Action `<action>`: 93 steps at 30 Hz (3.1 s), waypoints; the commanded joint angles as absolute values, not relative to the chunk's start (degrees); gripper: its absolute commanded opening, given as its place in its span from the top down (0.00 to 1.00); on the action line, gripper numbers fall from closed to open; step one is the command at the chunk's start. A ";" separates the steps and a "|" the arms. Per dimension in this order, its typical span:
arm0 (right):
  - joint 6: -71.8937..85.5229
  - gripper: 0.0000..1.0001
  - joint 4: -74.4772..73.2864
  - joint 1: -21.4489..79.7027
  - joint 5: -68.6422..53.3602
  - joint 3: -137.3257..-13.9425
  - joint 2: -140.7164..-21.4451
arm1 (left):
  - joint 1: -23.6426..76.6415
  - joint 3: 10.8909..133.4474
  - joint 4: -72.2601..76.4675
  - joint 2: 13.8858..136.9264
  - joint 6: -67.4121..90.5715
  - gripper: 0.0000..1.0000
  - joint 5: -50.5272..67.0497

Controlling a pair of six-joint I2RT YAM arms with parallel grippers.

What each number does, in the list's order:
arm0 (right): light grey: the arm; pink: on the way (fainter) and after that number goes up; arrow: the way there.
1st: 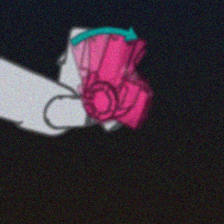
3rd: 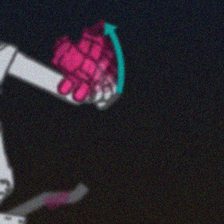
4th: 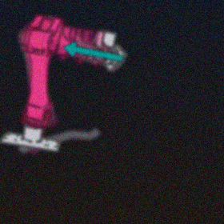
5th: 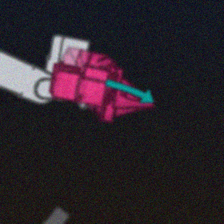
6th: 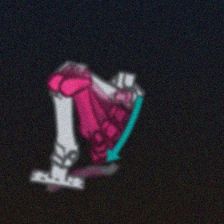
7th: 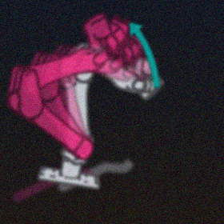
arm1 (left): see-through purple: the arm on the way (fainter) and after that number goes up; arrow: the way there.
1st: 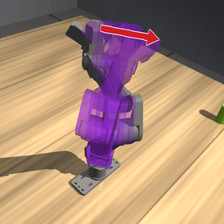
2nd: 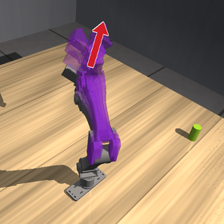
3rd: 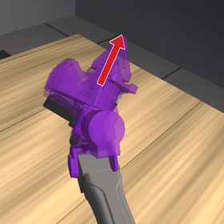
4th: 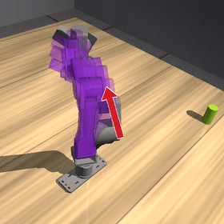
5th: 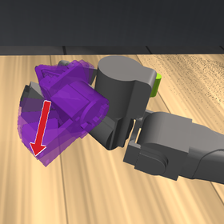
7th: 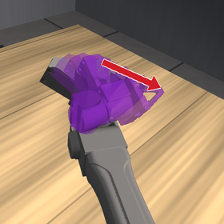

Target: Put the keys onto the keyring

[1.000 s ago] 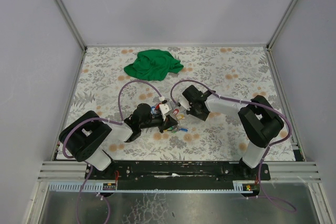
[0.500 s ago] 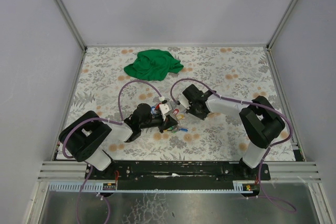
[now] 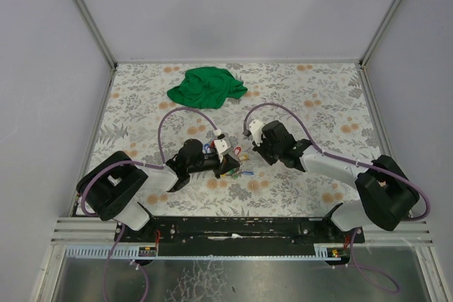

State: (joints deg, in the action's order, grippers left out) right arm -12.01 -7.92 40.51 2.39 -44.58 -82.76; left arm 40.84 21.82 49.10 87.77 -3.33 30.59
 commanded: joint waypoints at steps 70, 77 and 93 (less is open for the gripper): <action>25.46 0.72 -19.04 40.95 7.64 -52.93 -92.20 | 41.18 20.92 52.57 86.14 -2.25 1.00 29.21; 25.15 0.75 -18.90 40.96 7.80 -53.06 -92.71 | 41.14 21.06 52.18 86.27 -2.29 1.00 29.24; 17.34 1.00 -15.33 40.88 6.23 -49.36 -88.48 | 41.18 20.94 51.84 85.93 -2.78 1.00 29.31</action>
State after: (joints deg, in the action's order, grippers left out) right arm 22.70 -18.37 40.58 6.98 -50.76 -92.55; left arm 40.84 20.84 49.50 87.33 -2.24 29.47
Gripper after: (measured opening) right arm 0.038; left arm 0.009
